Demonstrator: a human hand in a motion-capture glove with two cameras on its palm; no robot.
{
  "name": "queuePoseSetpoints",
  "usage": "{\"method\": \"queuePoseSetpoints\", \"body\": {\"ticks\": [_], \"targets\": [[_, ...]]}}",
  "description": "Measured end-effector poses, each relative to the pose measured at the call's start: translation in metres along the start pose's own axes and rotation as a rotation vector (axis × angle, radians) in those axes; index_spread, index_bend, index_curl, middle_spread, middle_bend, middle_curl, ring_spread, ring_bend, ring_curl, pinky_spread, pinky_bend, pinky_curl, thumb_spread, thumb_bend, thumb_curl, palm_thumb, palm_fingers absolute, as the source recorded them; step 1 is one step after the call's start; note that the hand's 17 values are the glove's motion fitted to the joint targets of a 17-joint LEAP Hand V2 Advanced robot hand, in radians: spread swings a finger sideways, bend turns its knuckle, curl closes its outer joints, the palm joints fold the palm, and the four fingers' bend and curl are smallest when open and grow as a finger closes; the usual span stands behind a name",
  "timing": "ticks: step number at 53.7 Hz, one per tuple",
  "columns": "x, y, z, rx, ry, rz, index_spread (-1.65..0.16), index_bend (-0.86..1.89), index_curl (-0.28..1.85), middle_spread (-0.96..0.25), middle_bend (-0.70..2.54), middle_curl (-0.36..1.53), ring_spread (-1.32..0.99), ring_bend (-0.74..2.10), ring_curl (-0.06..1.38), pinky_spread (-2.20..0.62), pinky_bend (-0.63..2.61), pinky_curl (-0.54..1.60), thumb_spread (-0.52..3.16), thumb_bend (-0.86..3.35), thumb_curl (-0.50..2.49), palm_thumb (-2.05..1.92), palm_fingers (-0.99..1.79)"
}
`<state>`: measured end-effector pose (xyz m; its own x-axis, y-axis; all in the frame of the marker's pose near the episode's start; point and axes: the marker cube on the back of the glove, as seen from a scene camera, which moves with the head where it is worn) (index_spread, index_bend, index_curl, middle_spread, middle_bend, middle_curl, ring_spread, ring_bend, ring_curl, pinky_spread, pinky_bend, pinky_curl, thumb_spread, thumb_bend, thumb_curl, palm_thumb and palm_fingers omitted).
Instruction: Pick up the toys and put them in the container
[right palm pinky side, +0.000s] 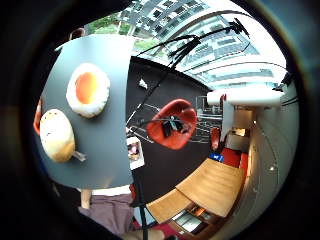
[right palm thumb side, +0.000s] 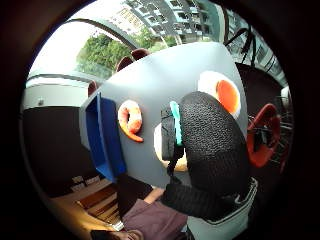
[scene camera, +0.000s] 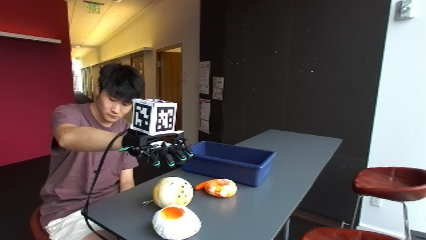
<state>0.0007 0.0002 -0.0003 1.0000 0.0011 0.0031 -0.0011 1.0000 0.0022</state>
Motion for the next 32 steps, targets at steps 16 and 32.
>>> {"method": "queuePoseSetpoints", "body": {"ticks": [16, 32], "targets": [[0.001, -0.003, 0.005, -0.012, 0.033, -0.002, -0.20, 0.10, 0.09, 0.01, 0.15, 0.12, -0.03, 0.35, 0.13, 0.00, 0.59, 0.22, 1.25, -0.04, 0.05, -0.06, -0.17], [0.009, -0.008, -0.007, 0.002, 0.032, 0.000, -0.22, 0.10, 0.13, 0.01, 0.14, 0.17, -0.03, 0.36, 0.18, 0.00, 0.59, 0.27, 1.43, -0.04, 0.09, -0.07, -0.20]]}}
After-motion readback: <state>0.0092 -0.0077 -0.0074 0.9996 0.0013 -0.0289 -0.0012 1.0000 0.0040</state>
